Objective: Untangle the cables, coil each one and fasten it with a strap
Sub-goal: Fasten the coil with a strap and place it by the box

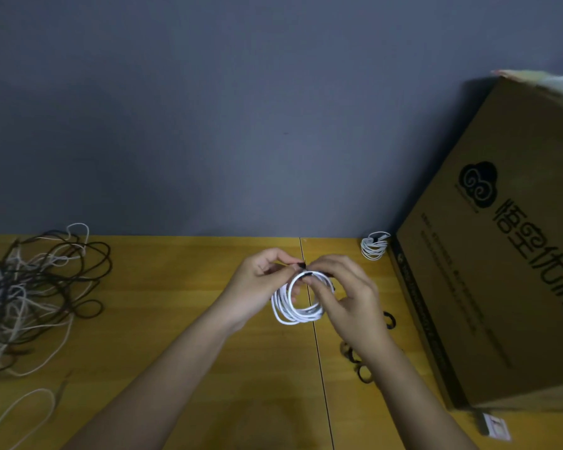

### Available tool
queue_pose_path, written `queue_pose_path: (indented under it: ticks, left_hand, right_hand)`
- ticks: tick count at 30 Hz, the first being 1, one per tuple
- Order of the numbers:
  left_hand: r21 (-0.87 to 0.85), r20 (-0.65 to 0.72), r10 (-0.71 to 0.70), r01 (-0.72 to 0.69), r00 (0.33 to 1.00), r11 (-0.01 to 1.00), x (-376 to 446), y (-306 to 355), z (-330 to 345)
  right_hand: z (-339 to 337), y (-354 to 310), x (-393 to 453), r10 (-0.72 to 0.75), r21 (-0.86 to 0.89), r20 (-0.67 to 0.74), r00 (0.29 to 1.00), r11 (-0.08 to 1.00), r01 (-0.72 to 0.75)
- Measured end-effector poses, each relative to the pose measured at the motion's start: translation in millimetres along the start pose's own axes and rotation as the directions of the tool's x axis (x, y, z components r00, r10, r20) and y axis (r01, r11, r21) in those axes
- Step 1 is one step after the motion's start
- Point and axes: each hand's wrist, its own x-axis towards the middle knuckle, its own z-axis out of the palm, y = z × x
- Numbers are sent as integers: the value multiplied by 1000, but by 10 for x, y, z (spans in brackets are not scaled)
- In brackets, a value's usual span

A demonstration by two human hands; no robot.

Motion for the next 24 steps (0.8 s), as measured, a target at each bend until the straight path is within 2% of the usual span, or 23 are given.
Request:
queue_pose_path:
  ticks: [5,8,12,16,21,24]
  left_hand:
    - [-9,88,-44,45,995,999,-33,52,48]
    - [-1,131,-55,55,990,998,-43,91,11]
    - [-125,202,-119,146,972,981,-50,168,-12]
    - [39,163,-193,189,968,981,-14,168,-4]
    - [-46,95,-139,144,986,988,-8,152,55]
    - [-42,88,-105,109,991,993,-1,100,61]
  right_hand:
    - [-26,-4,51,44,-19,-97,994,999,-46]
    - [-48,-22,88,57,9,-95,994,998,-57]
    - [-74,-6,132,48,-11,-74,996,999,-49]
    - [-77,41,136,9,-73,-24,1000,997,-10]
    - [-70,58,131,-84,-144,-52,995,987,76]
    - [-61,18,127,-37,-131,-85,996,991,26]
